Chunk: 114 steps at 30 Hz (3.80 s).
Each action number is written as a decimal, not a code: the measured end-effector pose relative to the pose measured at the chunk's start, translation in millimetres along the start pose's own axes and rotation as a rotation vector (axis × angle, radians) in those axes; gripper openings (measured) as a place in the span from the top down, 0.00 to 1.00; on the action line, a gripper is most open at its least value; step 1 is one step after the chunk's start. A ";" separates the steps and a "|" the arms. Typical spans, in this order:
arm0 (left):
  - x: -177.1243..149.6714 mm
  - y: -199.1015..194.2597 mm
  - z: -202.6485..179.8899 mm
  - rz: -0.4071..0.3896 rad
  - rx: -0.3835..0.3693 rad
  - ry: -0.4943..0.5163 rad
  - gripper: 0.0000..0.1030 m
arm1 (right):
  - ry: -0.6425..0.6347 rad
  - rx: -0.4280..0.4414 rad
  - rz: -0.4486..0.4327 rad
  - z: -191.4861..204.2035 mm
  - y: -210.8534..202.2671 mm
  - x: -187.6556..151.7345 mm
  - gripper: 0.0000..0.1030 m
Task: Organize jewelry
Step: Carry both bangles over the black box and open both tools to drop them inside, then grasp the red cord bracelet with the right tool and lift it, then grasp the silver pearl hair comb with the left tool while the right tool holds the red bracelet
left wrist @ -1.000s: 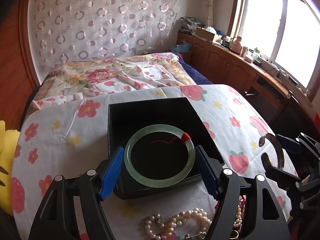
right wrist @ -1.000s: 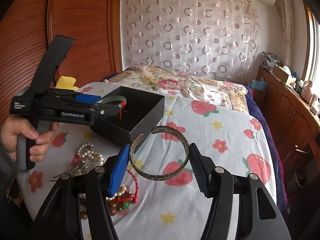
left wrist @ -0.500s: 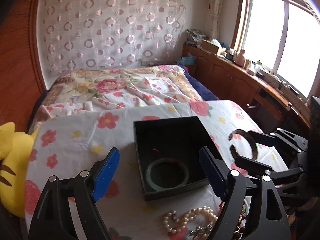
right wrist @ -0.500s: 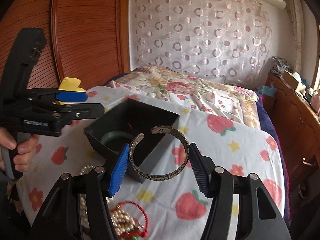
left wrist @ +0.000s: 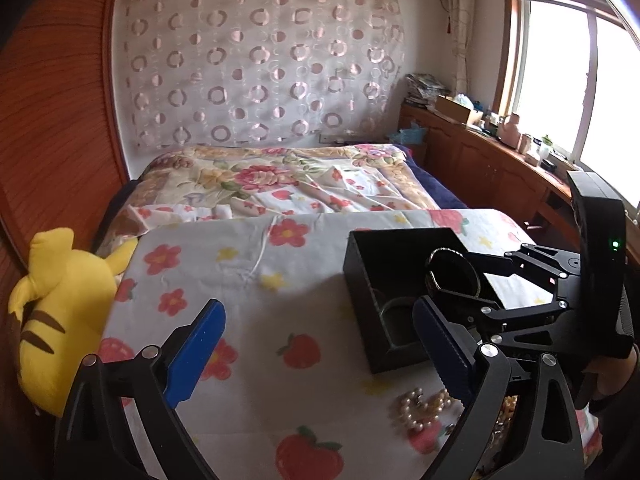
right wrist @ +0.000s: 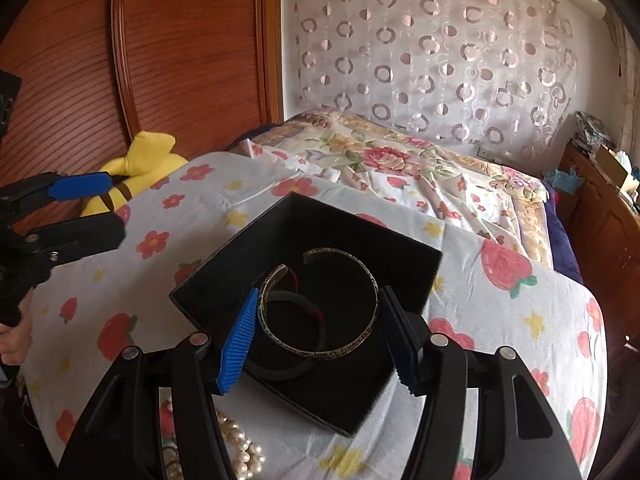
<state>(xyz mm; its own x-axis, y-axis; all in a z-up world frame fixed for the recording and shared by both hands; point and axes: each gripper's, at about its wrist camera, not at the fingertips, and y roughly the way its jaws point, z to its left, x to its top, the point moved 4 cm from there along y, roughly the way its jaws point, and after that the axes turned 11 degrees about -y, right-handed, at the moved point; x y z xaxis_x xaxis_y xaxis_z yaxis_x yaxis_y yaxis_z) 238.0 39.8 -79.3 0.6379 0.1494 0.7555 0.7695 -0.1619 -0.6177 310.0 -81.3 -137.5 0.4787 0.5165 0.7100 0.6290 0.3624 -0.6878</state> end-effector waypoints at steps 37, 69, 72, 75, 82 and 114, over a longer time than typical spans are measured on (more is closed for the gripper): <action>-112.3 -44.1 -28.8 0.047 -0.065 0.031 0.11 | 0.073 0.045 0.094 -8.3 -55.4 -102.3 0.74; -149.0 -33.1 -52.4 0.149 -0.095 0.103 0.11 | 0.049 -0.014 -0.090 -12.1 -145.3 -73.8 0.97; -150.1 -32.9 -53.3 0.151 -0.100 0.109 0.11 | 0.058 -0.013 -0.091 -12.4 -146.3 -77.1 0.97; -151.7 -33.2 -56.0 0.163 -0.126 0.115 0.11 | 0.065 -0.016 -0.089 -14.0 -146.0 -82.1 0.97; -150.9 -27.7 -67.3 0.191 -0.163 0.148 0.31 | 0.088 -0.017 -0.072 -16.2 -140.6 -96.3 0.97; -132.8 -20.5 -85.5 0.212 -0.193 0.199 0.90 | 0.100 -0.002 -0.072 -8.8 -134.8 -104.9 0.97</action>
<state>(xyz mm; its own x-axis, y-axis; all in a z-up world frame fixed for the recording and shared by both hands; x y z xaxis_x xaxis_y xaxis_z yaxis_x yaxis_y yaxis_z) 135.0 -60.2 -148.2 0.7495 -0.0977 0.6547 0.5888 -0.3536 -0.7268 180.5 -191.1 -118.0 0.4912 0.4090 0.7690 0.6652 0.3939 -0.6344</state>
